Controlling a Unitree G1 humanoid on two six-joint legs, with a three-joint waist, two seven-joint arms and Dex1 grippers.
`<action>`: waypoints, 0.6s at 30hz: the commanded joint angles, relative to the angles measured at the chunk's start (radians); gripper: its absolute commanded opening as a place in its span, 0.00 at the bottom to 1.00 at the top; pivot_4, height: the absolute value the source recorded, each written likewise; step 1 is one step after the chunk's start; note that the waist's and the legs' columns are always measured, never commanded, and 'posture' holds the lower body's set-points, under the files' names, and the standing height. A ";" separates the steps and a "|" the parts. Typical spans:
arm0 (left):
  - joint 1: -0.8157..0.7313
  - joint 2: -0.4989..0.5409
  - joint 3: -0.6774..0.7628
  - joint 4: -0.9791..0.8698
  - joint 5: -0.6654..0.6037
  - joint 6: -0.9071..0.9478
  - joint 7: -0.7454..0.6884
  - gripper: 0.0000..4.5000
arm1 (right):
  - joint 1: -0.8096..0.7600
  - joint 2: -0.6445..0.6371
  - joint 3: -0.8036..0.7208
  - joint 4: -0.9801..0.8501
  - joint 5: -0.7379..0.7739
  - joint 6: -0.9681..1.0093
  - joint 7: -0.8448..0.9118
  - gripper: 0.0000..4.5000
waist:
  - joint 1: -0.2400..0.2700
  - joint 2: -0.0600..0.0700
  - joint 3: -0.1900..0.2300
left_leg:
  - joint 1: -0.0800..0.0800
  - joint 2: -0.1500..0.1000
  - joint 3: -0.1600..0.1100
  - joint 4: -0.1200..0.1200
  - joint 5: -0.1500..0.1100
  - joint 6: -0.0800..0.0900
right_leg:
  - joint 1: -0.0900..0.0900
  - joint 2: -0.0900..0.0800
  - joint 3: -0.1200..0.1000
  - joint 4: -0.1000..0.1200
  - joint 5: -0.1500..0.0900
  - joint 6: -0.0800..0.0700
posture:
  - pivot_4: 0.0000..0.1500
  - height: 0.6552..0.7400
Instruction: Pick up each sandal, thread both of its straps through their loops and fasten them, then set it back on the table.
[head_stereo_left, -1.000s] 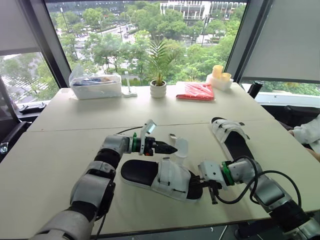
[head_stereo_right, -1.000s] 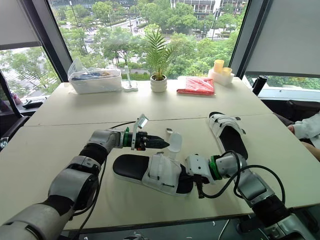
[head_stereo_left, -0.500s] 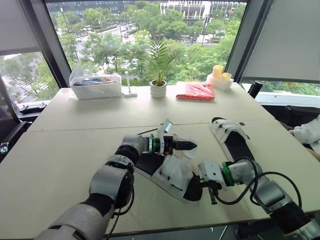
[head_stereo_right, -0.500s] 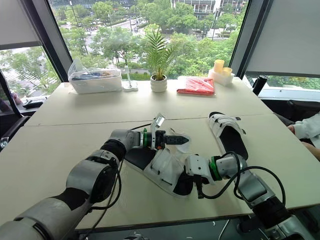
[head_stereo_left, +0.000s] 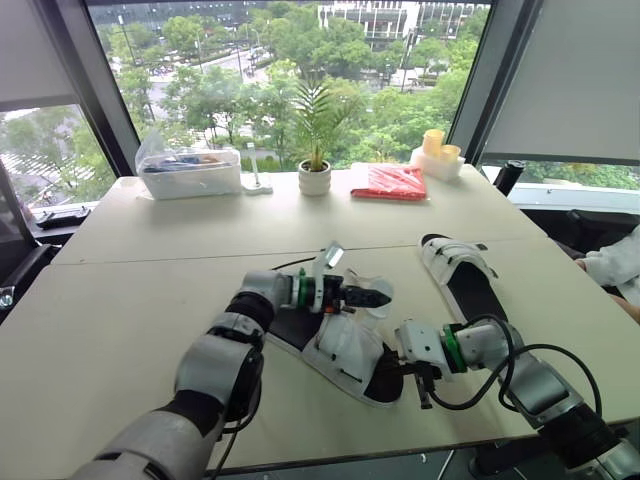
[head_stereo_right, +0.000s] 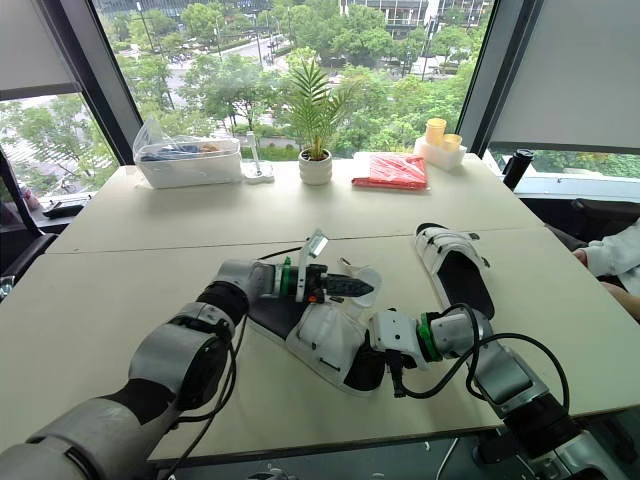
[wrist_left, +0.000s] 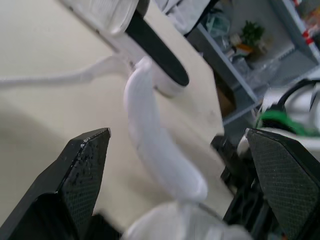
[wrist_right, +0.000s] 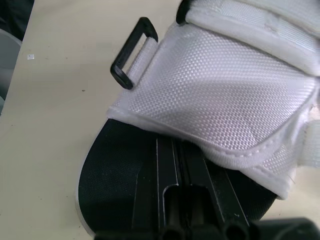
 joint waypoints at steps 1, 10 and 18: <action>0.016 0.053 0.005 -0.041 0.003 -0.017 0.003 0.99 | 0.028 -0.016 0.038 0.046 -0.055 0.024 0.013 0.00 | 0.000 0.000 0.000 | 0.000 0.000 0.000 0.000 0.000 0.000 | 0.000 -0.001 0.000 0.000 0.000 0.000 | 1.00 1.00; 0.081 0.137 -0.051 -0.034 0.090 -0.210 0.066 0.99 | 0.009 -0.005 0.042 0.066 -0.057 0.015 0.019 0.00 | 0.001 0.000 0.000 | 0.000 0.000 0.000 0.000 0.000 0.000 | 0.000 -0.002 0.001 0.000 0.000 0.000 | 1.00 1.00; 0.140 0.207 -0.163 -0.107 0.162 -0.289 -0.026 0.99 | -0.003 -0.006 0.041 0.085 -0.057 0.003 0.026 0.00 | -0.002 0.002 -0.001 | 0.002 0.000 0.000 0.000 -0.001 -0.002 | 0.002 -0.002 0.001 0.000 0.000 -0.001 | 1.00 1.00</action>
